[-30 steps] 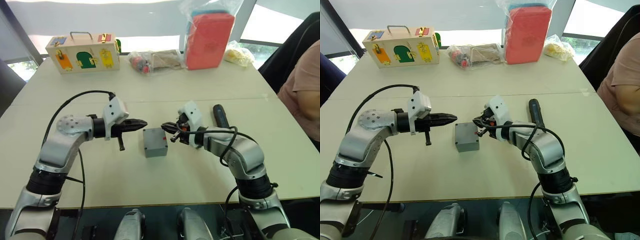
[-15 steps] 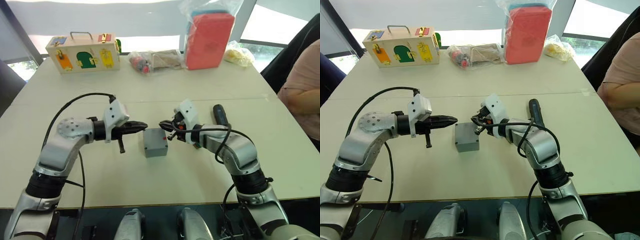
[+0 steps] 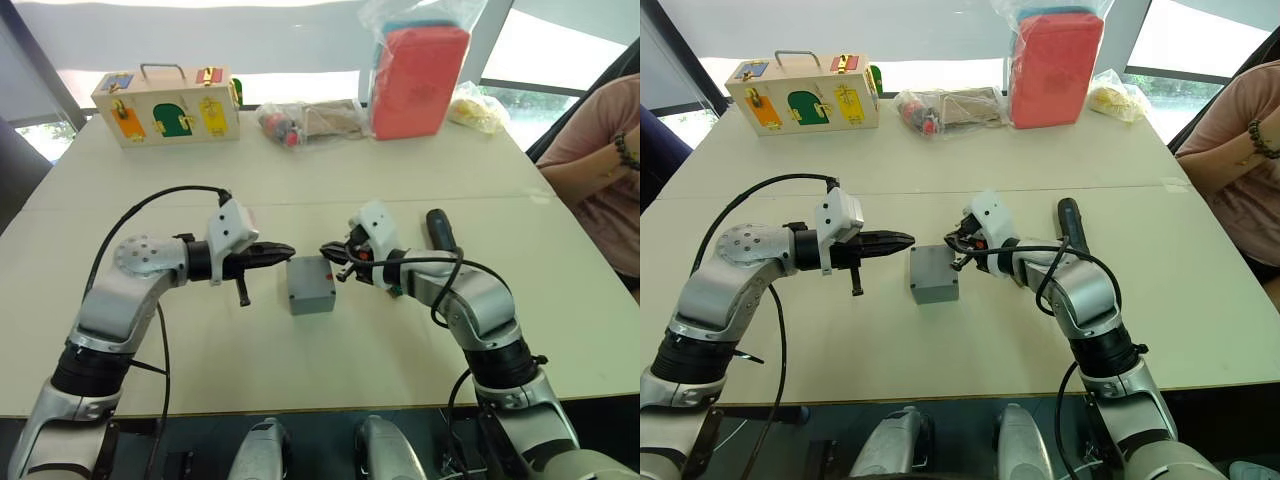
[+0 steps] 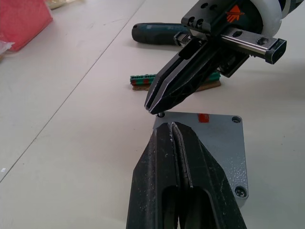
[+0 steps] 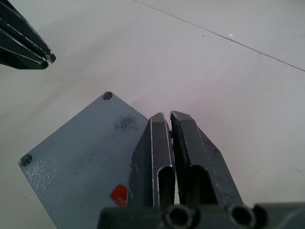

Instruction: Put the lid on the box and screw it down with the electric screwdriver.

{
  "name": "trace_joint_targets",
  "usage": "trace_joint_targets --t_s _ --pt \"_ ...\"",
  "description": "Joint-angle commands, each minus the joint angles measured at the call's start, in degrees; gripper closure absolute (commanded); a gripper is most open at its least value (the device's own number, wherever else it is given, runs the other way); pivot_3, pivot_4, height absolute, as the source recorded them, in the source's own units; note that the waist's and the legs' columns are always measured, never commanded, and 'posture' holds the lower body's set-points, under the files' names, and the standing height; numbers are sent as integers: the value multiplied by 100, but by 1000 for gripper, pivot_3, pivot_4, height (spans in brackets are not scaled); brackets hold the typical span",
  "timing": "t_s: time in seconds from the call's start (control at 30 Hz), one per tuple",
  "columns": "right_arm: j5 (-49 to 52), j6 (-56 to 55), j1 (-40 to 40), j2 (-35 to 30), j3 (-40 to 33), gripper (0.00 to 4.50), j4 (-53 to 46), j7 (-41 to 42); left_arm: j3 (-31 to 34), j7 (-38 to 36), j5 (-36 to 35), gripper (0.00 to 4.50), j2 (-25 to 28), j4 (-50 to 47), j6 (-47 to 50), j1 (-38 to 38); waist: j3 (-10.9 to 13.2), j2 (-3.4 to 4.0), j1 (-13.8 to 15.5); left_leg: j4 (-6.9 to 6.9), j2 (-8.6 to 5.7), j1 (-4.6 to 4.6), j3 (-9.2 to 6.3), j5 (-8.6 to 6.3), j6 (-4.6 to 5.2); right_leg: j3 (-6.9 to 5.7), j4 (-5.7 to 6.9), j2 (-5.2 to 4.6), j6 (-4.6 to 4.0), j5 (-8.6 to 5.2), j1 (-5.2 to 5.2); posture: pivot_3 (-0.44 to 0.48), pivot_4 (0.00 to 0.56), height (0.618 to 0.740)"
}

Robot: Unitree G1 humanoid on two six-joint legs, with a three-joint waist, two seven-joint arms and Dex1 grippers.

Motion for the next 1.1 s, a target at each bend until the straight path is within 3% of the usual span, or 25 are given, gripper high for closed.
trace_joint_targets --t_s 0.03,0.07,0.17,0.4,0.5,0.6,0.8,0.9,1.1 --pt "2 -94 26 38 -23 4422 7 36 42 4 -7 4500 61 -188 -77 -46 0 0 -3 0 0 0 0 0 0 0 0 0 0 0 0 0 150 730" --pt "17 -85 32 43 -32 4422 15 44 43 4 -8 4500 65 -192 -71 -44 0 0 -3 0 0 0 0 0 0 0 0 0 0 0 0 0 150 730" --pt "27 -92 40 51 -29 3713 24 70 41 12 -2 4500 66 -190 -64 -49 0 0 0 0 0 0 -1 0 0 0 0 0 0 0 0 0 150 730" --pt "-21 -167 -33 -14 -142 971 -170 23 49 36 -30 4500 59 -253 -17 -24 0 0 -1 0 0 0 -1 0 0 0 0 0 0 0 0 0 150 730" --pt "174 100 -88 -178 -460 75 -546 34 58 7 -70 4500 73 -284 22 -21 0 0 4 0 0 0 -1 0 0 0 0 0 0 0 0 0 150 730" --pt "339 425 -129 -397 -765 75 -854 17 49 -42 -124 4500 58 -295 48 -45 0 0 8 0 1 0 -2 0 0 0 -1 -1 0 0 0 0 150 730" --pt "577 2208 -400 -1757 -1554 75 -1213 -56 -53 -191 -225 4500 -60 -233 19 -271 1 -2 19 2 0 -3 -5 0 0 1 -3 -5 0 0 0 0 150 730" --pt "611 3070 -710 -2533 -1501 75 -837 47 -133 -262 -216 4500 -169 -123 -71 -396 2 0 12 -1 -1 -3 -2 -1 2 2 -6 -3 -1 -1 0 0 150 730" --pt "495 3590 -1252 -3108 -816 75 226 159 -245 -299 -177 4500 -393 4 -300 -384 2 0 -23 -1 2 -2 1 -8 14 3 -15 4 -2 -1 0 0 150 730"
